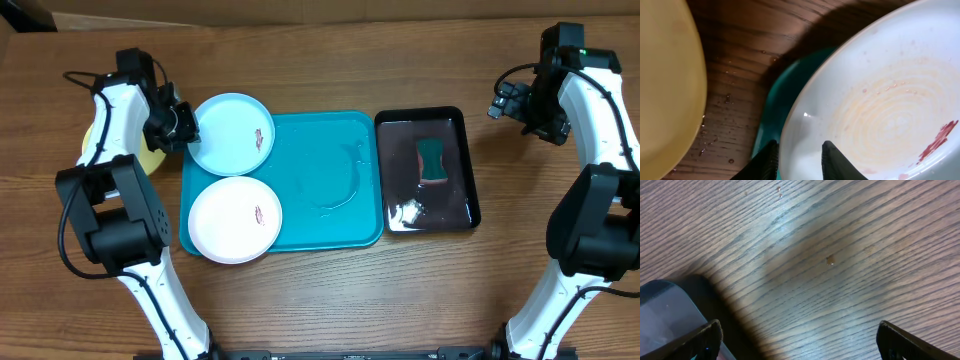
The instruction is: Clean dirty plates on tray and stack at the side
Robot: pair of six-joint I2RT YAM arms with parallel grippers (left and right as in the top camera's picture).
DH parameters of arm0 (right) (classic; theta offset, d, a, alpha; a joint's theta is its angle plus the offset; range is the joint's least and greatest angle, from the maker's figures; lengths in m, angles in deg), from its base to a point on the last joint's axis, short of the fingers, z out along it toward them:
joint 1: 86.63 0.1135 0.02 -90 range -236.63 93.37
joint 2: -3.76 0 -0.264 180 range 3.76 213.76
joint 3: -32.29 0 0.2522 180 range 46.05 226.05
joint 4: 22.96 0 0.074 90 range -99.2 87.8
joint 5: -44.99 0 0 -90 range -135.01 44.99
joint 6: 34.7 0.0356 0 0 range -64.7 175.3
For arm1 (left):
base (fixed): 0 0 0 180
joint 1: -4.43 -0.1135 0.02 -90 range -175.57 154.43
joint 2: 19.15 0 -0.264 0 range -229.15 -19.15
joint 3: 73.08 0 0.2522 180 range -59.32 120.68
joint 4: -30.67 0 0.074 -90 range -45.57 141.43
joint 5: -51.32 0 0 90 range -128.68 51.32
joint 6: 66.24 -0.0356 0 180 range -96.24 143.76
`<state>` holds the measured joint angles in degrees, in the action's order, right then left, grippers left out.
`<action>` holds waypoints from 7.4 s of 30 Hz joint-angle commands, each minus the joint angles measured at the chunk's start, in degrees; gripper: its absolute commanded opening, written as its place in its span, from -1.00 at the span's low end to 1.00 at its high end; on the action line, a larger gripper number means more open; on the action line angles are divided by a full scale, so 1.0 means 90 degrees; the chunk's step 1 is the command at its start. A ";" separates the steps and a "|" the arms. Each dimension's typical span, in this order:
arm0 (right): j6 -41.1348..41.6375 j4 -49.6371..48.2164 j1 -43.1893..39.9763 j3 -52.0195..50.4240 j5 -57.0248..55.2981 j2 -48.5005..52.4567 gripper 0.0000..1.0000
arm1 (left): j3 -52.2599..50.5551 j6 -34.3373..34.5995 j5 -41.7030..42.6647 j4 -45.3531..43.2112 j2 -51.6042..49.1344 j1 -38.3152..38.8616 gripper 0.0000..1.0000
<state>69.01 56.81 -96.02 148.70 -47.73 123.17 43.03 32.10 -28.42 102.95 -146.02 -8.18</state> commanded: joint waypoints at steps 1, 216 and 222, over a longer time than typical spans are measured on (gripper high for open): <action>0.0027 -0.0017 -0.0032 0.0053 0.0051 -0.0160 1.00 | 0.0000 -0.0216 -0.0126 0.0000 -0.0017 0.0104 -0.44; -0.0690 -0.0457 0.2293 -0.1474 0.0508 -0.0636 -0.73 | -0.0510 0.1078 -0.0712 -0.0051 0.0027 0.2766 -0.67; -0.0695 -0.0372 0.2293 -0.1501 0.0503 -0.0588 -0.93 | -0.0510 0.1076 -0.0714 -0.0051 0.0027 0.2766 -0.91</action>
<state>62.76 53.82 -75.67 134.23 -43.47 119.11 38.74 41.63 -34.17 102.54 -146.02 16.46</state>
